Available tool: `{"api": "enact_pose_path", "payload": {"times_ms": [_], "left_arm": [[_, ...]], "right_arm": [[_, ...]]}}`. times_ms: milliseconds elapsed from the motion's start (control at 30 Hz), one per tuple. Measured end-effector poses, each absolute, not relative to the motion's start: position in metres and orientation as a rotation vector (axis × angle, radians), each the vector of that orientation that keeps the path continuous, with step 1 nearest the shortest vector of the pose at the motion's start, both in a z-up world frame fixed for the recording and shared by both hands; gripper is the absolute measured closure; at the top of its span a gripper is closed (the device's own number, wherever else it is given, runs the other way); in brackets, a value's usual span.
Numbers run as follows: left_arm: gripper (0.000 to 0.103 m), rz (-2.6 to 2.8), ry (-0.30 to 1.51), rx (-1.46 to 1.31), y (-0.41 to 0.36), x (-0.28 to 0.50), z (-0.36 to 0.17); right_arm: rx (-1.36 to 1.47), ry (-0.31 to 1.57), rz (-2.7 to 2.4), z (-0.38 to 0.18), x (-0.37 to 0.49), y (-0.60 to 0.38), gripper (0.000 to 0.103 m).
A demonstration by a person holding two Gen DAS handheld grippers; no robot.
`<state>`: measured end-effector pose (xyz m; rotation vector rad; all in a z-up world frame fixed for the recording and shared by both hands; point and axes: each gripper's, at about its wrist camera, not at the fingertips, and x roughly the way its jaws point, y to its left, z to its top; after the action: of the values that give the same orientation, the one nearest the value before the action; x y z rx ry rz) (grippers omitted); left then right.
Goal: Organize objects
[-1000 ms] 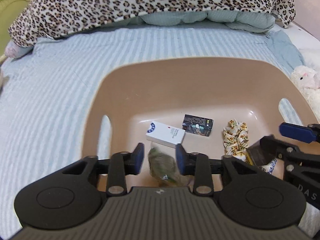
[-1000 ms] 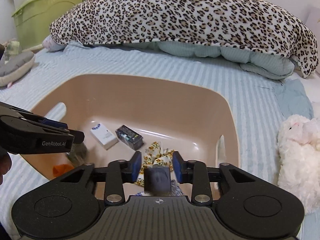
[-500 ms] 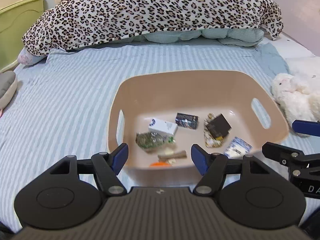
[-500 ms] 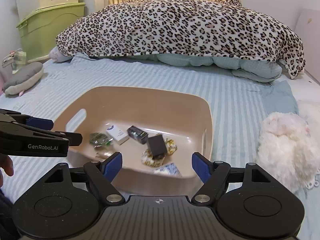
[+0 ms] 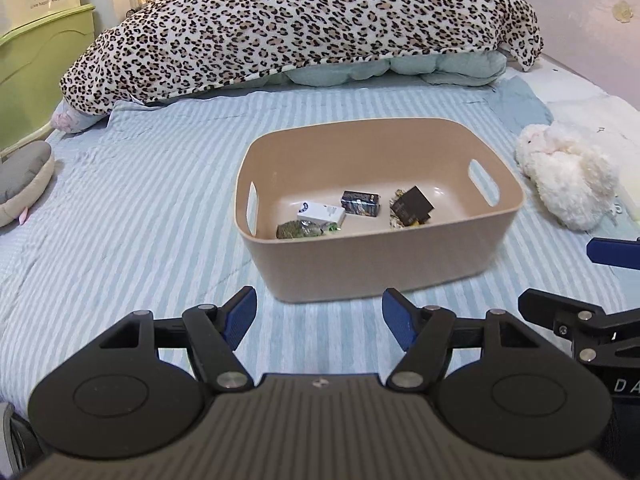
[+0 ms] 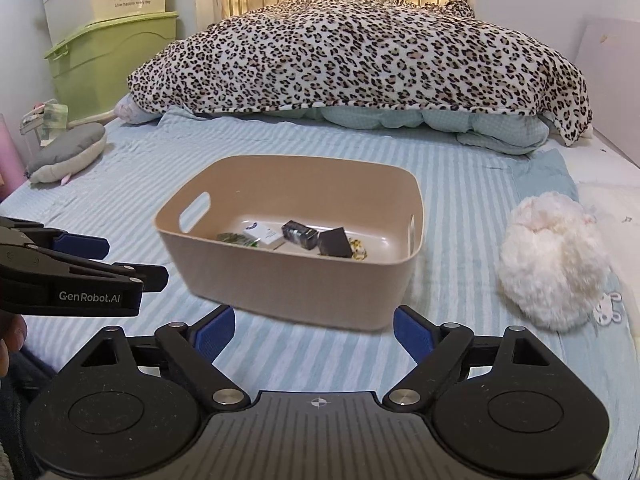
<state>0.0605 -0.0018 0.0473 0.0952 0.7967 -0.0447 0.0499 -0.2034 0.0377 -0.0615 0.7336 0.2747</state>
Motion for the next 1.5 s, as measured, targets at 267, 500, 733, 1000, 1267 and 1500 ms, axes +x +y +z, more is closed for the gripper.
{"api": "enact_pose_path", "payload": {"times_ms": [267, 500, 733, 1000, 1267, 1500], "left_arm": [[0.033, -0.032, 0.784, 0.056, 0.001, 0.026, 0.051], [0.033, -0.036, 0.767, 0.021, 0.008, -0.001, 0.058], [0.033, -0.025, 0.747, -0.008, 0.012, -0.024, 0.064], [0.033, -0.042, 0.732, -0.005, 0.011, -0.042, 0.072], [0.033, -0.055, 0.725, -0.001, 0.004, -0.053, 0.077], [0.033, -0.057, 0.723, 0.005, 0.003, -0.059, 0.08]], "right_arm": [[-0.053, 0.735, 0.271, 0.044, 0.017, -0.209, 0.012], [-0.009, 0.714, 0.28, 0.053, -0.005, -0.219, 0.012], [-0.008, 0.694, 0.289, 0.061, -0.016, -0.22, 0.011], [-0.004, 0.685, 0.29, 0.067, -0.028, -0.225, 0.01], [0.005, 0.68, 0.289, 0.072, -0.037, -0.23, 0.009], [0.002, 0.681, 0.294, 0.073, -0.041, -0.228, 0.008]]}}
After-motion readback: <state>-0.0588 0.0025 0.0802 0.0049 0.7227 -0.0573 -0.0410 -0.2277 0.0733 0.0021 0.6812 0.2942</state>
